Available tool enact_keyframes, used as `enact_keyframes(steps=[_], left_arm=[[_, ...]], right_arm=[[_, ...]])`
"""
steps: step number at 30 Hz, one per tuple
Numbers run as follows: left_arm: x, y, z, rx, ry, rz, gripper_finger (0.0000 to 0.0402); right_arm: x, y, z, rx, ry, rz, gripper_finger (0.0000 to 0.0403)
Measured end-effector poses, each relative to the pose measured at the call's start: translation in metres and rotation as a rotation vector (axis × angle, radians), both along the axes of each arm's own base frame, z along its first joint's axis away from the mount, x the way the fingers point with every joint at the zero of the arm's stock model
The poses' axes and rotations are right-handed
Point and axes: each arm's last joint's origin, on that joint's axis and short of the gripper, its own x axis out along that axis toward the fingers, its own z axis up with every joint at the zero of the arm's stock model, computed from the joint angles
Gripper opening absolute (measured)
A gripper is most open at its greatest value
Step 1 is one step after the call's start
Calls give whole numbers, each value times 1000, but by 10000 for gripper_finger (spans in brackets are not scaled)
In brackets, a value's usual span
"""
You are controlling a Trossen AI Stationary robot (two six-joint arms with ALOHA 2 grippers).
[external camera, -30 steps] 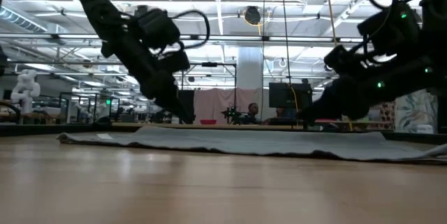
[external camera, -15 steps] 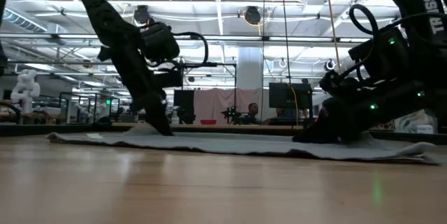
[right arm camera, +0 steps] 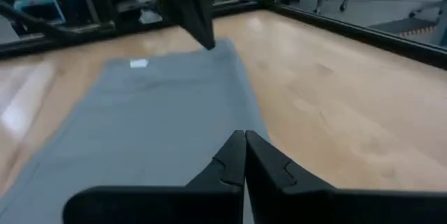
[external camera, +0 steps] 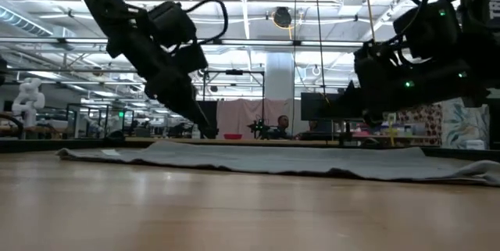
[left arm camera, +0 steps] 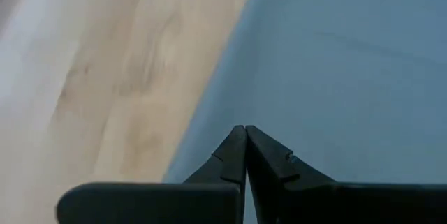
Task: Roll towel
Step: Fold the gray towel on the table
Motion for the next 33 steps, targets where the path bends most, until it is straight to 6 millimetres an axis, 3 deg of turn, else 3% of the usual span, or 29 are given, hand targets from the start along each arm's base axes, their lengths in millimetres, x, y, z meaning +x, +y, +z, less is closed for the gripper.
enact_keyframes(steps=[4, 9, 15, 19, 22, 26, 28, 33], left_arm=[[-5, 7, -20, -10, 87, 51, 13], [-7, 15, -36, -12, 160, 99, 13], [-9, 22, -35, -3, 170, 129, 13], [-12, 19, -21, 9, 138, 131, 13], [-7, 13, -1, 40, 20, 100, 13], [7, 4, 10, 21, -153, -37, 13], [14, 2, 7, 26, -194, -80, 13], [13, 6, -22, 15, -44, -41, 13]], right_arm=[[8, -1, -10, -34, 124, -25, 0], [2, -3, -29, -31, 269, -117, 0], [2, -4, -42, 3, 273, -180, 0], [3, -4, -40, 6, 255, -171, 0], [4, -4, -38, -2, 241, -151, 0], [7, -3, -32, -5, 179, -143, 0], [8, -2, -29, -4, 152, -135, 0], [10, 8, -20, 25, 110, -51, 0]])
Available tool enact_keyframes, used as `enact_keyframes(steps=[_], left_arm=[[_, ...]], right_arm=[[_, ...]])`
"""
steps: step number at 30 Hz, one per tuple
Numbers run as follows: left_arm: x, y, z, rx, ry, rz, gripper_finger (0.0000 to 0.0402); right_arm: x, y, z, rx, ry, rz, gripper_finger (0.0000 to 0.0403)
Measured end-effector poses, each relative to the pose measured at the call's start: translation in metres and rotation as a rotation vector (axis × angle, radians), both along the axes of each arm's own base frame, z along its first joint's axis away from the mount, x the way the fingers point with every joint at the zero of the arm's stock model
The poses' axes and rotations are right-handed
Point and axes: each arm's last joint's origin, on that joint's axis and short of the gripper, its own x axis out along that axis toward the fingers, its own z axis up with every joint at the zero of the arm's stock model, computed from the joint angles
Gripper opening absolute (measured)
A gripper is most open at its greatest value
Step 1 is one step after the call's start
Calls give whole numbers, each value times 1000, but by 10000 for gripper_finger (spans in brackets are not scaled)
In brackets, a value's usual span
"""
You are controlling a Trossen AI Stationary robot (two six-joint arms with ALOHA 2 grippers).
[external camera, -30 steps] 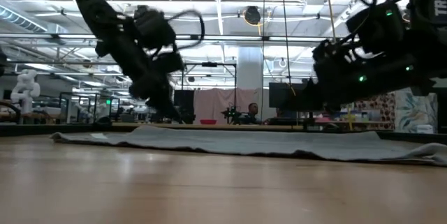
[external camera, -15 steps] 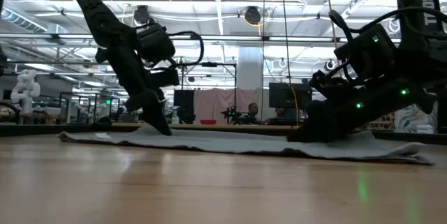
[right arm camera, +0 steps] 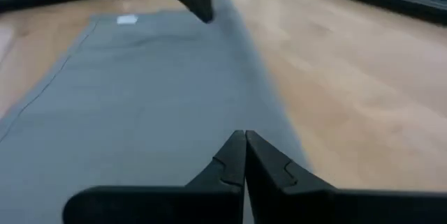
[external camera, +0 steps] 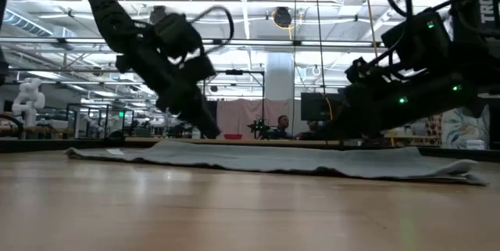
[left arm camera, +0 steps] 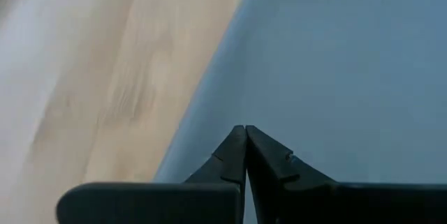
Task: Roll towel
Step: Fold the gray towel on the table
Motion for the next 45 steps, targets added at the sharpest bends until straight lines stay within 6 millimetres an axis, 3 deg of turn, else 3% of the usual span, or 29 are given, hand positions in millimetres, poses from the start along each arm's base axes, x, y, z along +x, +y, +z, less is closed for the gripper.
enact_keyframes(steps=[4, 9, 15, 20, 23, 29, 39, 45], left_arm=[[-7, 9, -17, 16, 128, 99, 13], [-12, 18, -19, 11, 149, 137, 13], [-17, 17, -6, 2, 129, 126, 13], [-22, 12, 14, 11, 87, 118, 13], [-21, 8, 22, 11, 50, 113, 13], [-17, -8, 19, -59, 74, 88, 13], [-20, -47, 8, -165, 230, 28, 13], [-29, -47, -1, -84, 375, 101, 13]], right_arm=[[-5, 12, 1, 28, 42, 31, 0], [-14, 21, -1, 77, 109, 34, 0], [-20, 29, 10, 16, 96, -16, 0], [-26, 22, 12, -78, 168, -119, 0], [-32, 16, 5, -79, 241, -154, 0], [-39, 11, -13, 16, 250, -253, 0], [-32, 37, -10, 168, 146, -184, 0], [-22, 60, -1, 207, 102, -108, 0]])
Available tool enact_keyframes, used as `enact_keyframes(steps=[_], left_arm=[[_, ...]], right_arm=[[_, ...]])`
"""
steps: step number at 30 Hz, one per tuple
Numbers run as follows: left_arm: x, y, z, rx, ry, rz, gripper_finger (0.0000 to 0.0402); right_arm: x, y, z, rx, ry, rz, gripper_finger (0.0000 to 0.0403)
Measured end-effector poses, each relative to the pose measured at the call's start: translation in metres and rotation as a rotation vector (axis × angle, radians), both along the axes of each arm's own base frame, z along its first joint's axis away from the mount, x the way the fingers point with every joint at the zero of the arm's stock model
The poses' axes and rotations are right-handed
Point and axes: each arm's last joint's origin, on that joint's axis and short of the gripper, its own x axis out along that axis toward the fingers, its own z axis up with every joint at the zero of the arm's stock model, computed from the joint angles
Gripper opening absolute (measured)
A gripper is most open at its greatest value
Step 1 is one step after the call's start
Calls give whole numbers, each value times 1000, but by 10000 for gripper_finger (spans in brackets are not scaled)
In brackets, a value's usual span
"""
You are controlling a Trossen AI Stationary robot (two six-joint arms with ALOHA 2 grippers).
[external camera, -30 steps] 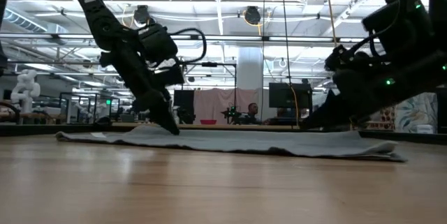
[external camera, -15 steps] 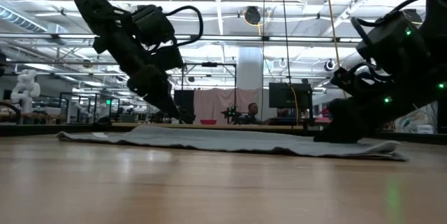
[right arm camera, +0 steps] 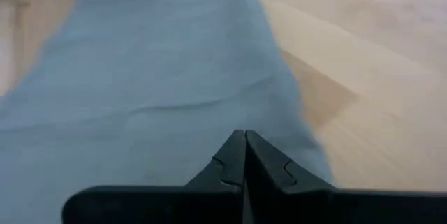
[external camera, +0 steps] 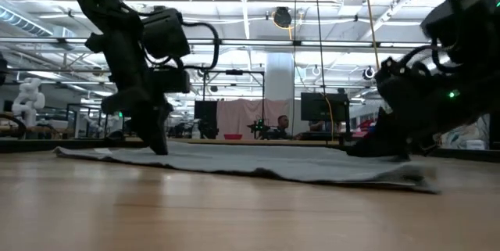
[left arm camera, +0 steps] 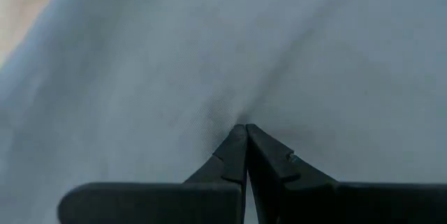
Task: Roll towel
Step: Fold the gray towel on the table
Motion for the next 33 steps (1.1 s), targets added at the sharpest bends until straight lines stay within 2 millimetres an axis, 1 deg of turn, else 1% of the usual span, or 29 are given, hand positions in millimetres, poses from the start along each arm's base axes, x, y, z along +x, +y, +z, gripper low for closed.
enact_keyframes(steps=[4, 8, 10, 12, 14, 17, 20, 22, 24, 28, 31, 33], left_arm=[[-3, 7, 0, 101, 44, -42, 13], [-5, 15, 0, 208, 73, -137, 13], [-4, 19, 1, 229, 70, -154, 13], [0, 22, 8, 222, 44, -116, 13], [6, 23, 20, 202, -14, -49, 13], [10, 19, 38, 112, -83, 25, 13], [13, 6, 50, -21, -164, 85, 13], [17, -8, 52, -87, -195, 94, 13], [18, -25, 51, -131, -182, 99, 13], [21, -58, 43, -121, -162, 147, 13], [24, -79, 39, -102, -186, 185, 13], [22, -90, 32, -92, -170, 218, 13]], right_arm=[[6, 8, 6, -36, -10, 41, 0], [10, 9, 14, -96, -12, 78, 0], [12, 9, 16, -123, -6, 91, 0], [11, 7, 15, -138, 20, 96, 0], [11, 6, 13, -115, 44, 111, 0], [9, 7, 10, -55, 67, 136, 0], [11, 14, 12, -20, 53, 175, 0], [15, 21, 16, -25, 41, 204, 0], [22, 28, 22, -37, 39, 245, 0], [39, 37, 35, -60, 84, 305, 0], [50, 37, 42, -105, 190, 313, 0], [54, 35, 45, -145, 250, 318, 0]])
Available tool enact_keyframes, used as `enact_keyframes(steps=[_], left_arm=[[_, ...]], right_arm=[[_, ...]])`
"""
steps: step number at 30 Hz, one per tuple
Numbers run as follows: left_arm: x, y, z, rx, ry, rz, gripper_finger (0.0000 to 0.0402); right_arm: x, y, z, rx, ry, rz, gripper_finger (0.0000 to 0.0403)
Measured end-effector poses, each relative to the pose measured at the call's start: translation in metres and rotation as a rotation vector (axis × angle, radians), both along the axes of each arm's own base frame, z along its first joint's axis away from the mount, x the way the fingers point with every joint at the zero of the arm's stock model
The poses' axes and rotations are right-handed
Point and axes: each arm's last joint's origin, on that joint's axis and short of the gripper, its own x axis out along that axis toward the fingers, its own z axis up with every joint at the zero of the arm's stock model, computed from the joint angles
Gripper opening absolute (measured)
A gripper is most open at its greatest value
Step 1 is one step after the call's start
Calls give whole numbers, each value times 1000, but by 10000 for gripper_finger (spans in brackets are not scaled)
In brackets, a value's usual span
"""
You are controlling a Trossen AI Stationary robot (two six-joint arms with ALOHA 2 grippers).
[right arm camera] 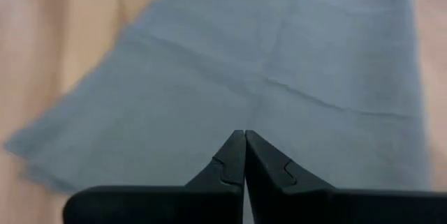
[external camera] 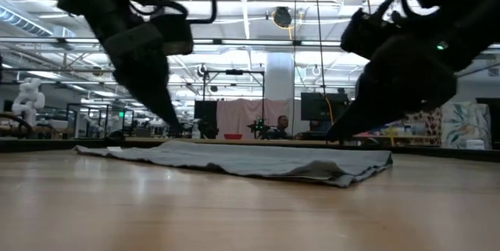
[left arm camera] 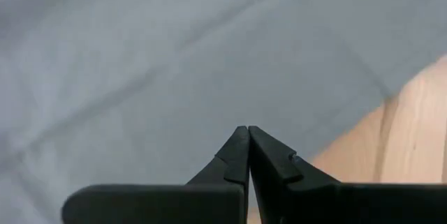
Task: Roll towel
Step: Fold the gray towel on the table
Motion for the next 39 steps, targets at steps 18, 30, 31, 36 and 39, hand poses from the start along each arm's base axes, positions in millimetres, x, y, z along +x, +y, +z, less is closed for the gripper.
enact_keyframes(steps=[18, 30, 31, 36, 39], left_arm=[[0, 1, -51, 307, 177, -15, 13], [8, 29, -36, 430, 238, -324, 13], [9, 28, -31, 388, 206, -319, 13], [13, 14, -6, 253, 61, -228, 13], [14, -1, 1, 200, -19, -195, 13]], right_arm=[[-16, 5, -10, 169, 138, -132, 0], [-27, 47, -1, 262, -3, -97, 0], [-26, 49, 0, 245, -11, -89, 0], [-19, 43, 5, 138, -8, -69, 0], [-14, 30, 3, 80, 48, -60, 0]])
